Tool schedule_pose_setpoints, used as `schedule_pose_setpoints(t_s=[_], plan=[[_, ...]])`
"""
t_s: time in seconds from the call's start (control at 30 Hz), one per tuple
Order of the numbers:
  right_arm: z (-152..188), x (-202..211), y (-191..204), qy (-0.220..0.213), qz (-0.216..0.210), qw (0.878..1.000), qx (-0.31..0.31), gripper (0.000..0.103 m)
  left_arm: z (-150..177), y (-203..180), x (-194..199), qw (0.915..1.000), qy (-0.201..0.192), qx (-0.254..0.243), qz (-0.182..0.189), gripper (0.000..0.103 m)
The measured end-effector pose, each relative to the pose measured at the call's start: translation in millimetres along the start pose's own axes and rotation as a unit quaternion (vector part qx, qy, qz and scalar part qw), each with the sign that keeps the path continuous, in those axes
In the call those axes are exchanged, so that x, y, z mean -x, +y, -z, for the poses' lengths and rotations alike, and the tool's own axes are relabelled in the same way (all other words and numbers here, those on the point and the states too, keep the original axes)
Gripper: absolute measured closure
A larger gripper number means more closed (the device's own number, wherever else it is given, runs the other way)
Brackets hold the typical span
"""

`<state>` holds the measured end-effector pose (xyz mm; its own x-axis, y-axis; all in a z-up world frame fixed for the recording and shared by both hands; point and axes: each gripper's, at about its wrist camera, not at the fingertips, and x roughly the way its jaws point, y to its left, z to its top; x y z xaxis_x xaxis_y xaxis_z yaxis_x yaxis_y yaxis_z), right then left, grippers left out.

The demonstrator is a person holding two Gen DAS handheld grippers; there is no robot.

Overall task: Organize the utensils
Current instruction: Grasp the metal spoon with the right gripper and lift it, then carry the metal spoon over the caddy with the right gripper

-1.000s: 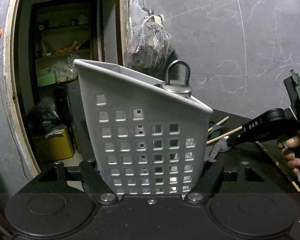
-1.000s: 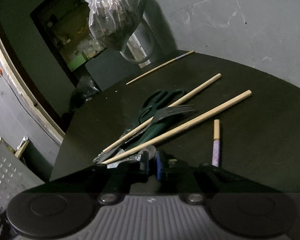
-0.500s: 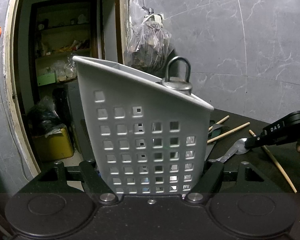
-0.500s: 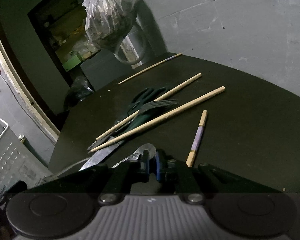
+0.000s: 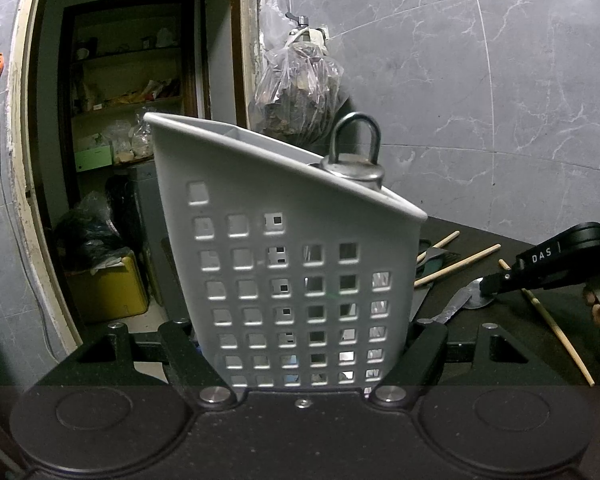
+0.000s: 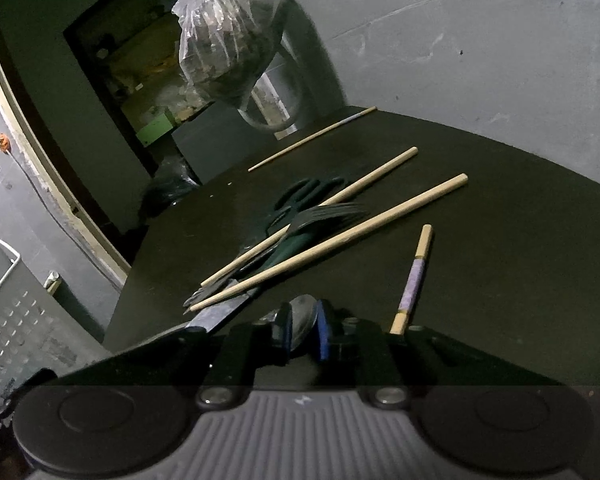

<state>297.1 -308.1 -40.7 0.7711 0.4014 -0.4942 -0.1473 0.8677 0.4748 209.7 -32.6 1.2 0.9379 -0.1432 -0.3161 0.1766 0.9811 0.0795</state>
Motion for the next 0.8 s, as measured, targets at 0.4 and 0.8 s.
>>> schedule_pose_setpoints(t_s=[0.4,0.8], plan=[[-2,27,21,-0.072,0.021,0.995,0.063,0.099,0,0,0,1.0,0.0,0.0,0.0,0.026],[2,65,81,-0.17,0.069,0.954,0.236,0.101,-1,0,-1,1.0,0.001,0.001,0.0,0.026]])
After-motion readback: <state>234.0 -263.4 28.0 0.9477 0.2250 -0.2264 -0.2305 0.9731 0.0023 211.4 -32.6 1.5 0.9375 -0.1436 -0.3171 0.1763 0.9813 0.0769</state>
